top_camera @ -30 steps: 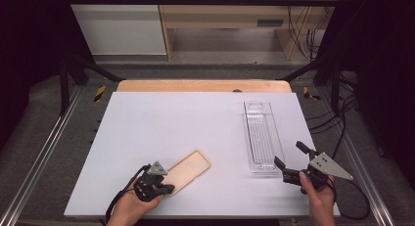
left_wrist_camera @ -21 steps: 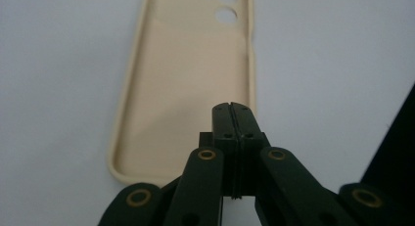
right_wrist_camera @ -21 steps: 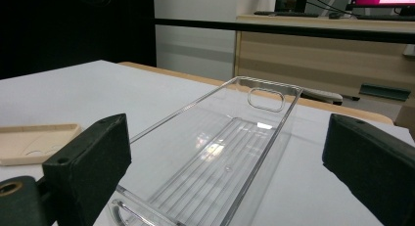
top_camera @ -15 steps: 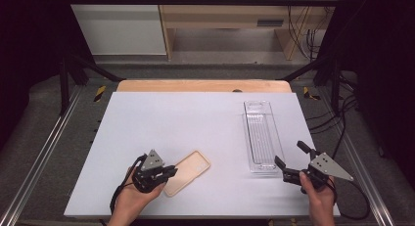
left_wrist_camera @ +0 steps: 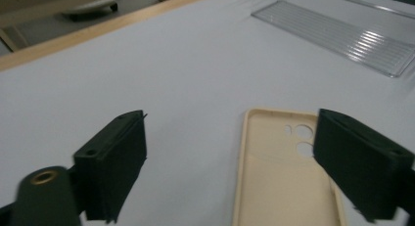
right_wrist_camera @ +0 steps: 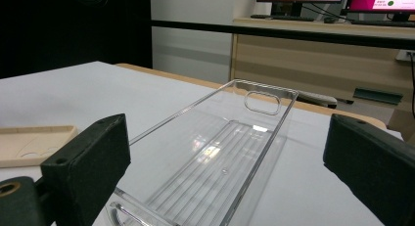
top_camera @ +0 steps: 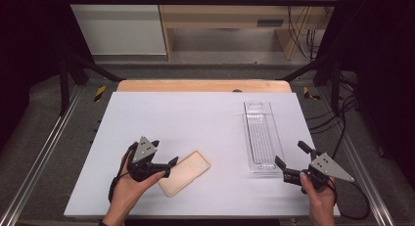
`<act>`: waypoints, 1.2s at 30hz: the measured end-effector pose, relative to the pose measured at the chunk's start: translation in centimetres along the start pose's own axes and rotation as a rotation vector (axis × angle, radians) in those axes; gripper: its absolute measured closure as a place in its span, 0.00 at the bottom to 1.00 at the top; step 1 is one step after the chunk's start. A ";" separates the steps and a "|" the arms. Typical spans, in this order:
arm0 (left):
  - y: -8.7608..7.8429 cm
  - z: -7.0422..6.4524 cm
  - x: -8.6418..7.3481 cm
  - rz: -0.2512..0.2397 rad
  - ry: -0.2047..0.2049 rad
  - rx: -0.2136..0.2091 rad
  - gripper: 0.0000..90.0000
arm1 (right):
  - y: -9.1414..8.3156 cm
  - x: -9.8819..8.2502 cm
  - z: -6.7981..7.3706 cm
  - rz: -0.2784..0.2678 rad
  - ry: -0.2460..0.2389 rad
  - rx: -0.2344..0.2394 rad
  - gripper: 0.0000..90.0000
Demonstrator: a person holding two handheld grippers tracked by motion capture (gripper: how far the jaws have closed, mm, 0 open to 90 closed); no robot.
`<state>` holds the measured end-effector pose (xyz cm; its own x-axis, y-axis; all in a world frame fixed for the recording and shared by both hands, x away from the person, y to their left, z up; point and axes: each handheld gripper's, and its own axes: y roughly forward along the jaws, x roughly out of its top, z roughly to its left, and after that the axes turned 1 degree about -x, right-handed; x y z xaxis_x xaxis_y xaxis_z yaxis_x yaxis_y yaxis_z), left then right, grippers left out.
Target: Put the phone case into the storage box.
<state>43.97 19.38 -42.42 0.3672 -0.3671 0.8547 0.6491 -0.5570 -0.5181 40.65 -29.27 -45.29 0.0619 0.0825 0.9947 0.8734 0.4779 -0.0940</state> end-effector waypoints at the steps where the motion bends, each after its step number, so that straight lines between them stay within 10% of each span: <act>1: 0.2 0.1 -0.2 0.013 -0.005 -0.003 0.07 | 0.0 0.0 0.0 -0.002 0.001 0.000 0.04; 26: 1.5 0.9 -3.2 0.211 -0.054 0.002 0.12 | 0.6 -0.1 0.9 -0.017 -0.020 0.078 0.04; 36: 1.2 1.0 -3.9 0.306 -0.062 -0.085 0.48 | 0.6 -0.1 0.9 -0.012 -0.025 0.077 0.04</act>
<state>43.98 20.85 -46.30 0.5783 -0.4826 0.6578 0.4451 -0.4891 -0.7501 40.72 -28.18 -45.47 0.0386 0.0982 0.9944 0.8341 0.5449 -0.0862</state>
